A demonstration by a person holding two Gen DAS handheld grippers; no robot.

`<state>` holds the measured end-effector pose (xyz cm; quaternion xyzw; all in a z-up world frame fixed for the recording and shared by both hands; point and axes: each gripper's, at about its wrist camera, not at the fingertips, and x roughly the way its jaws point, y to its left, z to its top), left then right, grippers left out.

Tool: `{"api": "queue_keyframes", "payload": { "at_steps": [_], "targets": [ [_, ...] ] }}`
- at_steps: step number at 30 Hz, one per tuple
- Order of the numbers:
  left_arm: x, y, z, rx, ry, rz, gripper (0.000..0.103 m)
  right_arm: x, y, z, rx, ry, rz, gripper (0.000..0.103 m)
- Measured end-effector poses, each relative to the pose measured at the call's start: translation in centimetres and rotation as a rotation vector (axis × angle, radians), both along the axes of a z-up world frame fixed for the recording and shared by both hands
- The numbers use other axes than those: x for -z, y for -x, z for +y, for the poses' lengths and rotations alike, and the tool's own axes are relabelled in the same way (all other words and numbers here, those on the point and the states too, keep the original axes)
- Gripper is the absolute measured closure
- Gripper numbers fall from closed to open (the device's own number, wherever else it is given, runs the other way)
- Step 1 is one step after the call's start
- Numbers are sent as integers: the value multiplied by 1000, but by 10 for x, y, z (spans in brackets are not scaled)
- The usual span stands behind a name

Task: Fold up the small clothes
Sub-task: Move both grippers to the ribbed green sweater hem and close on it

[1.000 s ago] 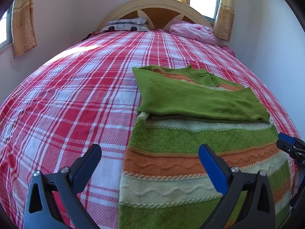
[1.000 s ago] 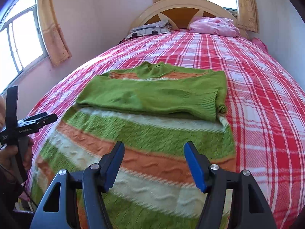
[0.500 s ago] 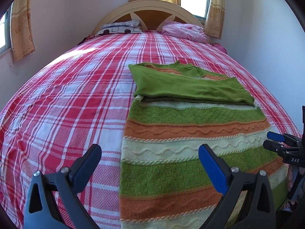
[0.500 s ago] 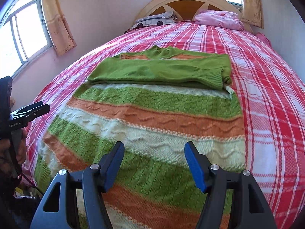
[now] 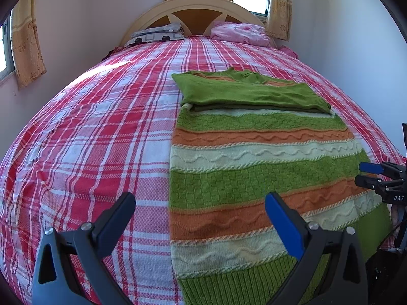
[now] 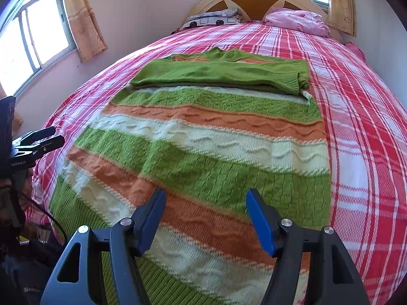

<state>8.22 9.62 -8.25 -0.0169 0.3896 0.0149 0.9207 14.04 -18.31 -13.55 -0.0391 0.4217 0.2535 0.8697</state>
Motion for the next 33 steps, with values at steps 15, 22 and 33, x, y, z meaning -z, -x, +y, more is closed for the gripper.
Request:
{"api": "queue_keyframes", "payload": {
  "at_steps": [15,22,33],
  "targets": [
    [20,47,-2,-5,1,61,0,9,38,-16,18,15,8,36],
    [30,67,3,-6,88,108,19,13,57,-18,20,58,-25,34],
    [54,68,5,14,222,209,46,15,69,-22,21,63,-31,32]
  ]
}}
